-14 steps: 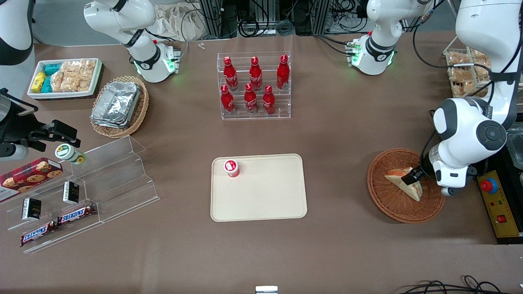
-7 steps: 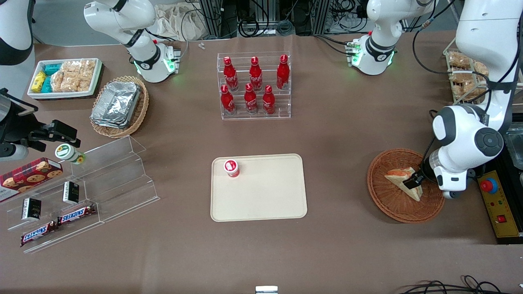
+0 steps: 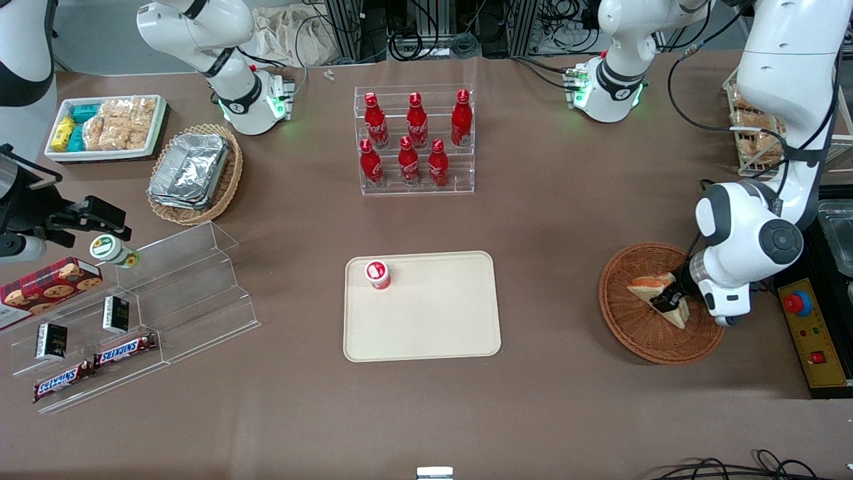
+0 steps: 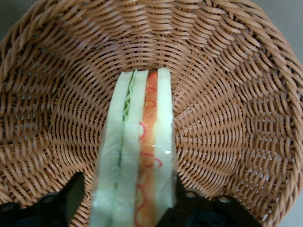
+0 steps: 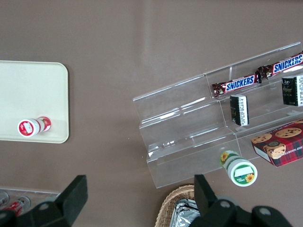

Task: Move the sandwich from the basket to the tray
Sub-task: 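Lower the left gripper and close it on the sandwich wedge, then lift the sandwich up out of the basket with the left gripper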

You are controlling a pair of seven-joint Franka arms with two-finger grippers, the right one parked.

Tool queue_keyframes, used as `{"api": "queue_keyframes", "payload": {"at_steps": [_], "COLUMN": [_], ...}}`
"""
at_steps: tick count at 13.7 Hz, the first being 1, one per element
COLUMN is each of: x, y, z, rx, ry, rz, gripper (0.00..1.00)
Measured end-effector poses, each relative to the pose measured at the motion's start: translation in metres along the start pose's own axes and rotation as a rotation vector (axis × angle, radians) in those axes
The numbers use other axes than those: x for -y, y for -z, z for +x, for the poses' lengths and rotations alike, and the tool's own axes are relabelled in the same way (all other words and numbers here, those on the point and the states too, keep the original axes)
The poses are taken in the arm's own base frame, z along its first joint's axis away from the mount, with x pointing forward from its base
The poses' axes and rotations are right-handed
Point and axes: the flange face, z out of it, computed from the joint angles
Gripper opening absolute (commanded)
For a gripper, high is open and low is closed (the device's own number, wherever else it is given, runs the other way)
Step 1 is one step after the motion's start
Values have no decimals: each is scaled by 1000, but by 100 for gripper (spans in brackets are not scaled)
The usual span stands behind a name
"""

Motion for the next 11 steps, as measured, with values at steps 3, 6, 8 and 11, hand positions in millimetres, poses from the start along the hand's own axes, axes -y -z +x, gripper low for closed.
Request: {"api": "queue_keyframes", "payload": {"at_steps": [3,6,8,11], "x": [-7,-12,-21,-48], "y": [5,23,59,144], "z": [-1,1,2,-9], "rx": [-7,-8,7,31], "ry": [-4,-6,-21,-74], "rz": [-10,-8,26,89], "gripper": [0,0,0,0]}}
